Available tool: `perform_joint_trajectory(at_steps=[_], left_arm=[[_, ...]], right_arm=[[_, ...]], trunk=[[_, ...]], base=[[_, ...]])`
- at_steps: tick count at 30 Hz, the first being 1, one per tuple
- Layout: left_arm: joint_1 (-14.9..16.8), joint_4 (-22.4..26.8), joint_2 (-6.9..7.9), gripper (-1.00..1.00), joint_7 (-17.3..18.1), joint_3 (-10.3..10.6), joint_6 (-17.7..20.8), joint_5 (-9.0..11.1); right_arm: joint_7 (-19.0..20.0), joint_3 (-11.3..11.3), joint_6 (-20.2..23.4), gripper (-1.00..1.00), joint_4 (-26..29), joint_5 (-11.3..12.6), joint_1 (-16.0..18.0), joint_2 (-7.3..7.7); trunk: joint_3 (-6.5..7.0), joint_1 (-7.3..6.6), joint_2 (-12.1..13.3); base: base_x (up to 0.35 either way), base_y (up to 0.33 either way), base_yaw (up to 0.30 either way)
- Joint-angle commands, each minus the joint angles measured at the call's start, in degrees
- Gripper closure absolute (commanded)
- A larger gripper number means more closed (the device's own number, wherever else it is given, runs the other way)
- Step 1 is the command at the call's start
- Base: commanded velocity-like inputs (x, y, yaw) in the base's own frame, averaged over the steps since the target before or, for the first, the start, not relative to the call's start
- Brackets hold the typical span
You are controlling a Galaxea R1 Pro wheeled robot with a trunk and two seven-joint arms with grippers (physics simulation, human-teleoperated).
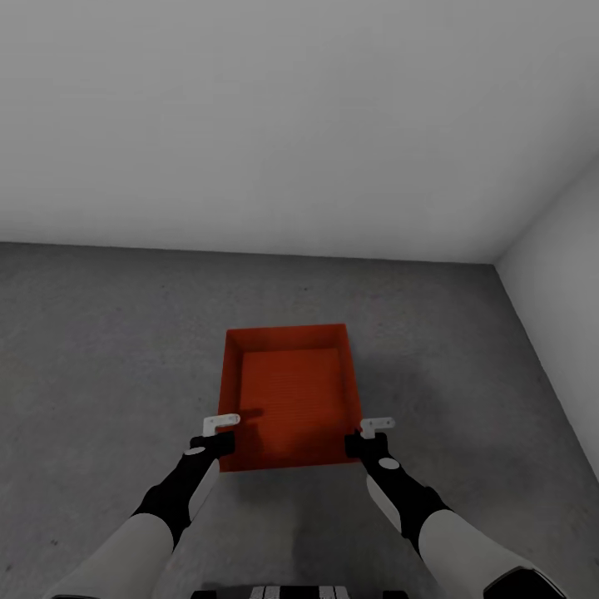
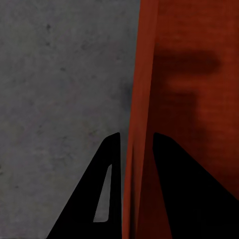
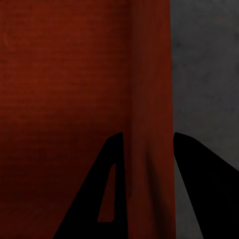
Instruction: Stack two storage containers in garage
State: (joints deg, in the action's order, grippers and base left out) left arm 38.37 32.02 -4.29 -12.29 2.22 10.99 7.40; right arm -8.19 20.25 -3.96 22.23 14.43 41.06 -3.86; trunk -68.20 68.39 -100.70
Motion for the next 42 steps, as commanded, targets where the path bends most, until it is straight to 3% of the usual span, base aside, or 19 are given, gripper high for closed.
perform_joint_trajectory(at_steps=[1,28,42], left_arm=[[0.04,0.32,0.07,1.00,-1.16,-2.04,0.34,-0.96],[0.04,0.32,0.07,1.00,-1.16,-2.04,0.34,-0.97],[0.04,0.41,0.07,1.00,-1.16,-2.04,0.34,-0.97]], right_arm=[[-4.82,-0.22,-0.35,1.00,-3.07,0.95,0.04,2.98],[-4.82,-0.22,-0.39,1.00,-3.07,0.97,0.06,2.98],[-5.07,-0.22,-0.34,1.00,-3.07,1.04,0.02,2.89]], trunk=[[-0.21,0.22,-0.43],[-5.06,6.15,-11.26],[-5.06,6.15,-11.26]], base=[[0.000,0.000,0.000],[0.000,0.000,0.000],[0.000,0.000,-0.073]])
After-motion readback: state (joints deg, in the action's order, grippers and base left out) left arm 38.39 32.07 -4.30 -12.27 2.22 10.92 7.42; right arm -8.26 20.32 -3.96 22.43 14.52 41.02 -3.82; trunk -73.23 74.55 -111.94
